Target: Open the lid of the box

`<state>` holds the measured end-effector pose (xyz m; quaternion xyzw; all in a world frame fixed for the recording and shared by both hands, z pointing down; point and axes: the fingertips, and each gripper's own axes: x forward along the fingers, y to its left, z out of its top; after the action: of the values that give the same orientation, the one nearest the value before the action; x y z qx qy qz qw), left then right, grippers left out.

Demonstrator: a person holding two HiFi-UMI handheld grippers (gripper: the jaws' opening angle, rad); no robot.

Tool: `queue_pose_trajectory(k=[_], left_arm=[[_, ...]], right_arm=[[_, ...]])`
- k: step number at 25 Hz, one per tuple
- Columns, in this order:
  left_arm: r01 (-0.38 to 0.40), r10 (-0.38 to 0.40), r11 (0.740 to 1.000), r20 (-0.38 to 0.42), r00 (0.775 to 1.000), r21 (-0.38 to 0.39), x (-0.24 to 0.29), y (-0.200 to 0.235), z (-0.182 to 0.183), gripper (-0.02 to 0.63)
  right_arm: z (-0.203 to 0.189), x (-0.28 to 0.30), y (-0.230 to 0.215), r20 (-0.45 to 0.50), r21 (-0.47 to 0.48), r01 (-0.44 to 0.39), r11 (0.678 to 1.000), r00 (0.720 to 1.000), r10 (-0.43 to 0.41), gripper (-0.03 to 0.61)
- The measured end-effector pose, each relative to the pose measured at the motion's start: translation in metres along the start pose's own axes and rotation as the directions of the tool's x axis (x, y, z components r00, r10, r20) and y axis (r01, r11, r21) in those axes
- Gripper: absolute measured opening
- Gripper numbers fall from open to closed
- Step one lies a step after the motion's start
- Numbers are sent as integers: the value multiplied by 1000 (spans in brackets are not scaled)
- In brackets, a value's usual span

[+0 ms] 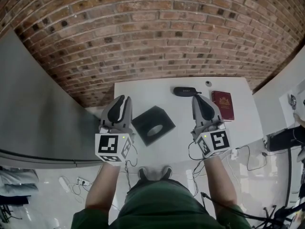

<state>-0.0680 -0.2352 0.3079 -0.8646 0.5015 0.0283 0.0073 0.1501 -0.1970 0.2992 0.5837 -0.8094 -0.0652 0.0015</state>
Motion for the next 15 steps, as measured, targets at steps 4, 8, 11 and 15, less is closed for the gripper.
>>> queue_pose_trajectory(k=[4, 8, 11, 15], left_arm=[[1, -1, 1000, -7, 1000, -3, 0, 1, -3, 61], [4, -4, 1000, -5, 1000, -4, -1, 3, -2, 61], [5, -5, 1000, -4, 1000, -6, -1, 4, -3, 61], [5, -5, 1000, -5, 1000, -9, -2, 8, -5, 61]], right_arm=[[1, 0, 1, -3, 0, -2, 1000, 1000, 2, 3], [2, 1, 4, -5, -1, -3, 1000, 1000, 3, 3], [1, 1, 5, -4, 1, -1, 1000, 1000, 1, 3], [-1, 0, 6, -4, 3, 5, 1000, 1000, -5, 2]])
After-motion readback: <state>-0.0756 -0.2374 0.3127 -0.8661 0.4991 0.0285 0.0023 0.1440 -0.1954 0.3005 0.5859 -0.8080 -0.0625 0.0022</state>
